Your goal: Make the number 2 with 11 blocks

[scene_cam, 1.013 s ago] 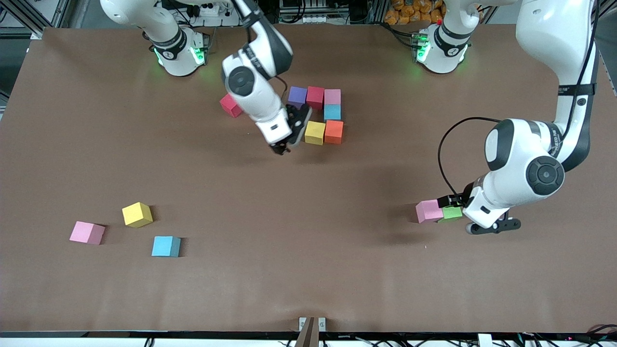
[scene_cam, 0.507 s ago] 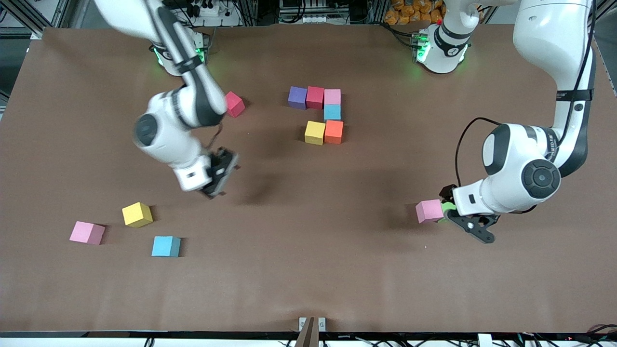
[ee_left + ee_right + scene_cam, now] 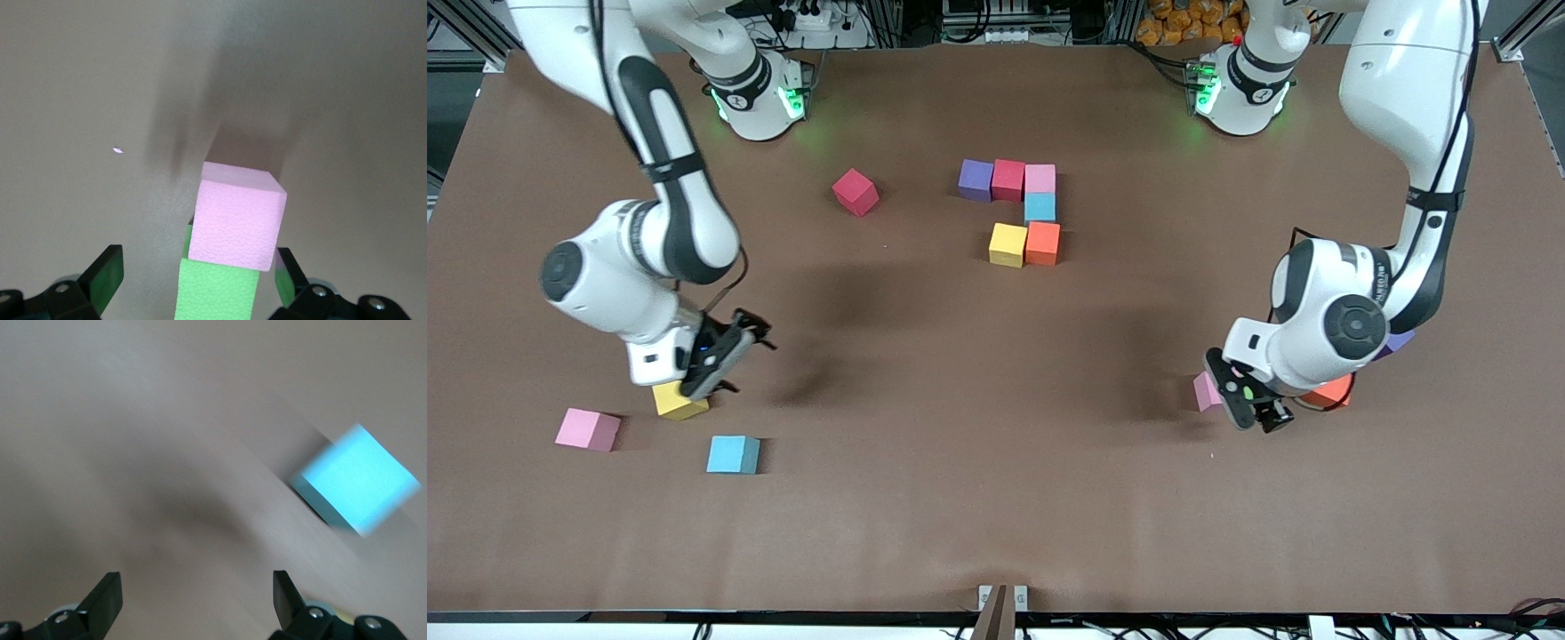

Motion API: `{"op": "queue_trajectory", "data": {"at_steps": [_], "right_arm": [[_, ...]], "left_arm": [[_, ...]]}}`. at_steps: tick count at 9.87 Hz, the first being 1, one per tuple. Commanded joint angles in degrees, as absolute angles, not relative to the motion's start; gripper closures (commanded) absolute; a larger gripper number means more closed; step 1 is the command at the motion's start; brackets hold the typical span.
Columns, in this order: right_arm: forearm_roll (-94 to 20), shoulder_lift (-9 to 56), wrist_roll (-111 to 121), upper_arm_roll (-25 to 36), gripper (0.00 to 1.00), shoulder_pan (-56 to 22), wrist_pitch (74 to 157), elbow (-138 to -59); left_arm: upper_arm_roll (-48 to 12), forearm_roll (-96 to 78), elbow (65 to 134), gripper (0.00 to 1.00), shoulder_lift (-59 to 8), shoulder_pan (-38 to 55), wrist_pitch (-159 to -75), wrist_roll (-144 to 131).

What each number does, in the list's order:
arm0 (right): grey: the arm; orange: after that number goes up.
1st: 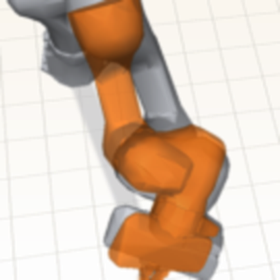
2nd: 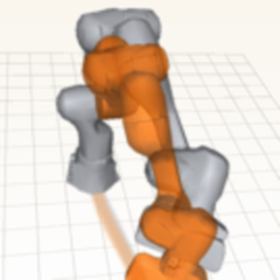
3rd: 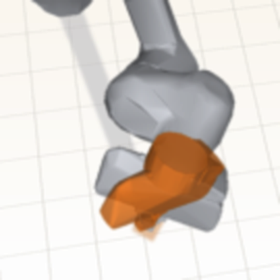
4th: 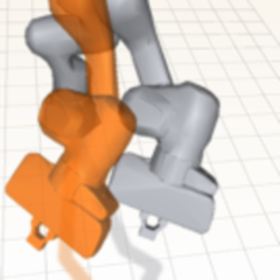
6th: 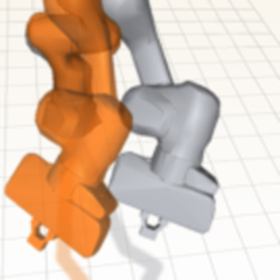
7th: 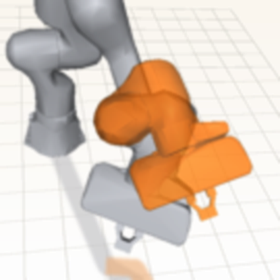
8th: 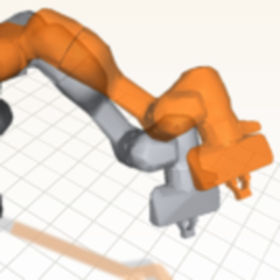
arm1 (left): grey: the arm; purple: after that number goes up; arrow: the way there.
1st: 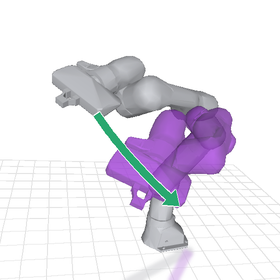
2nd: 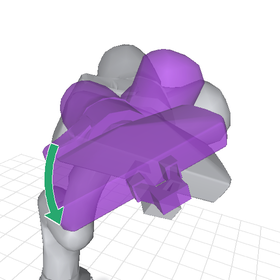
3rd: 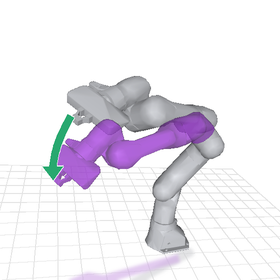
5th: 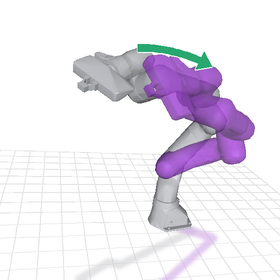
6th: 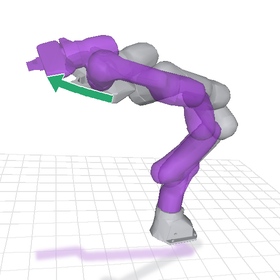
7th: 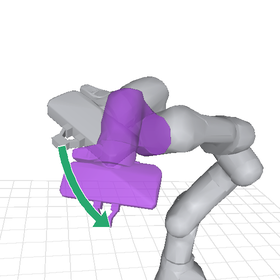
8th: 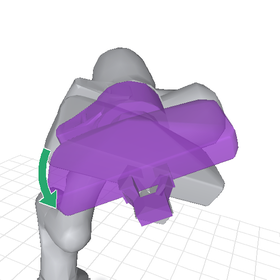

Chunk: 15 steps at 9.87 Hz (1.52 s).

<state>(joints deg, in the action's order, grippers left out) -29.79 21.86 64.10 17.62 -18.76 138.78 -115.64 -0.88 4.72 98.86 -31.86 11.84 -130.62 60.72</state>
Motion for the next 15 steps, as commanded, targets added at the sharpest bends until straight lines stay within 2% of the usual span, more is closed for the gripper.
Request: {"op": "queue_trajectory", "data": {"at_steps": [1,4,6,12,13,14,15], "right_arm": [[-29.00,23.55,63.81,16.61,0.00,-12.50,138.78,-113.39],[-29.26,29.68,62.84,18.10,0.00,-10.02,139.39,-107.77],[-29.53,33.82,61.10,18.37,0.00,-9.50,143.25,-105.65],[-29.36,34.72,50.97,18.28,0.00,-10.11,142.38,-106.79],[-29.36,34.72,51.59,18.28,0.04,-10.19,142.38,-106.96],[-29.36,34.63,51.77,18.28,0.27,-10.28,141.95,-107.22],[-29.36,34.37,51.68,18.28,0.55,-10.63,141.33,-107.40]], "left_arm": [[-0.35,6.86,101.59,0.00,-31.12,12.65,-132.88,64.15],[-0.53,6.86,104.84,0.00,-31.11,12.83,-136.03,64.51],[-0.53,6.86,106.78,0.00,-30.94,12.83,-138.25,64.60],[-0.53,6.24,107.41,0.00,-32.86,13.62,-141.14,62.05],[-0.53,6.33,107.40,0.00,-33.48,14.15,-142.37,61.88],[-0.53,6.59,107.05,0.67,-33.66,14.41,-142.73,61.88],[-0.44,6.59,106.96,1.00,-33.49,15.55,-142.82,61.79]]}}
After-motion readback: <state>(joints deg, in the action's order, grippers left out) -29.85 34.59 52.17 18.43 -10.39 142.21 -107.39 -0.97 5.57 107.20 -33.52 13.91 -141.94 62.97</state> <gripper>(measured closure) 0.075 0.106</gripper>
